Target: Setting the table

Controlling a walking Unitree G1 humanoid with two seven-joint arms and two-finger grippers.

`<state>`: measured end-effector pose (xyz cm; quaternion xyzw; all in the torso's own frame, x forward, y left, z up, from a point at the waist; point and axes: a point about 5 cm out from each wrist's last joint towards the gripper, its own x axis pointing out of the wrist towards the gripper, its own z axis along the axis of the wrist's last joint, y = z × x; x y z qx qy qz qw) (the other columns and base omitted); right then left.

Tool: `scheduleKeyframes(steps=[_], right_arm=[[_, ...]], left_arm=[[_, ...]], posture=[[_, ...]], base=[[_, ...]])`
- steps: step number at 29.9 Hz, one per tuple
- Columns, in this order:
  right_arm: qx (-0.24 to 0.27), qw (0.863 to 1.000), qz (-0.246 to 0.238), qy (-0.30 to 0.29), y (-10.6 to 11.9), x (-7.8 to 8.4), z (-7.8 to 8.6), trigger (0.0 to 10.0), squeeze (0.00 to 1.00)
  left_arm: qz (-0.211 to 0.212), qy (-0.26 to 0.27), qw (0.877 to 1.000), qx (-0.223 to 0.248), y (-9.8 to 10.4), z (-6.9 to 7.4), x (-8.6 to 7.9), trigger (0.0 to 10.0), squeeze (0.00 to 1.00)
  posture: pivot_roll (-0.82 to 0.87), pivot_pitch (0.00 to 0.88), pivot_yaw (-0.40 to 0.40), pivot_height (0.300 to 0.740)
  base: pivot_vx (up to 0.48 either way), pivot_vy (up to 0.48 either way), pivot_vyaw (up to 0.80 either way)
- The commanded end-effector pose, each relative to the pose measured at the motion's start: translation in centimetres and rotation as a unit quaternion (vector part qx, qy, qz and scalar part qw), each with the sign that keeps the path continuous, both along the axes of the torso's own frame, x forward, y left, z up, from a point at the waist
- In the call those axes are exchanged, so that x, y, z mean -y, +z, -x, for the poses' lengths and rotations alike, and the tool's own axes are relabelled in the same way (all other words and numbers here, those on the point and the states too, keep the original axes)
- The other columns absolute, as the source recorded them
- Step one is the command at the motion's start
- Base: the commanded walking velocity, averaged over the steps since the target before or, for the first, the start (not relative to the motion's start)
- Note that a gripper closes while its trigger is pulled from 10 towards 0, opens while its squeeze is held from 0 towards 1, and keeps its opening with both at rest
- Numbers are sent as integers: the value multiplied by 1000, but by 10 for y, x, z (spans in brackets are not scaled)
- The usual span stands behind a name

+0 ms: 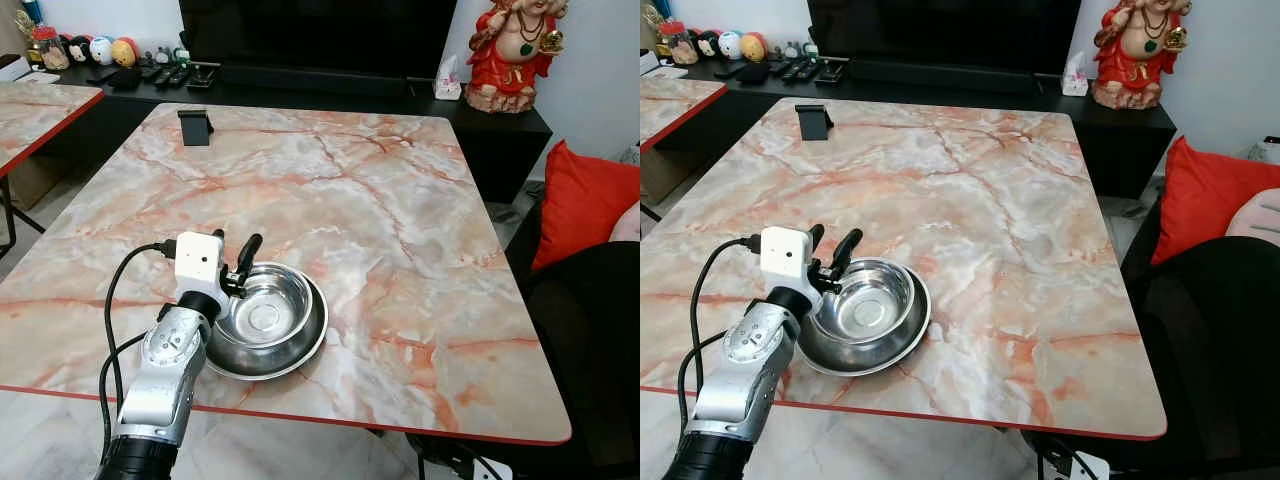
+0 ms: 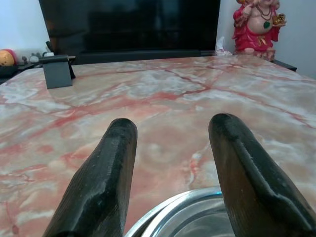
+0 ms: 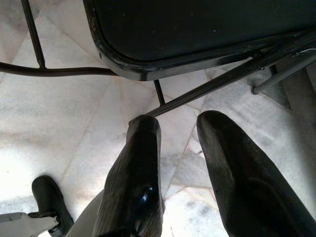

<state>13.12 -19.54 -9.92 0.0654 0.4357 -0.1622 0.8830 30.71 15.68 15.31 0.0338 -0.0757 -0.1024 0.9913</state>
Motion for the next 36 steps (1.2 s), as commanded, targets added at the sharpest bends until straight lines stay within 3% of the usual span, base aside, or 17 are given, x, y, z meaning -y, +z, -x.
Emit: scheduleKeyframes(steps=[1, 10, 36], right_arm=[[-6, 1000, -2, -6, -1, 1, 2, 10000, 0], [-11, 1000, 2, -4, -1, 2, 3, 10000, 0], [-20, 1000, 5, 3, -2, 1, 4, 10000, 0]], left_arm=[[-1, 3, 1000, -4, 1, -2, 0, 10000, 0], [-4, 2, 1000, -5, 1, -1, 1, 10000, 0], [-3, -3, 1000, -5, 2, -3, 4, 10000, 0]], posture=[[42, 0, -24, 740], [52, 0, -28, 740], [55, 0, -27, 740]], base=[[0, 0, 0], [0, 0, 0], [0, 323, 0]])
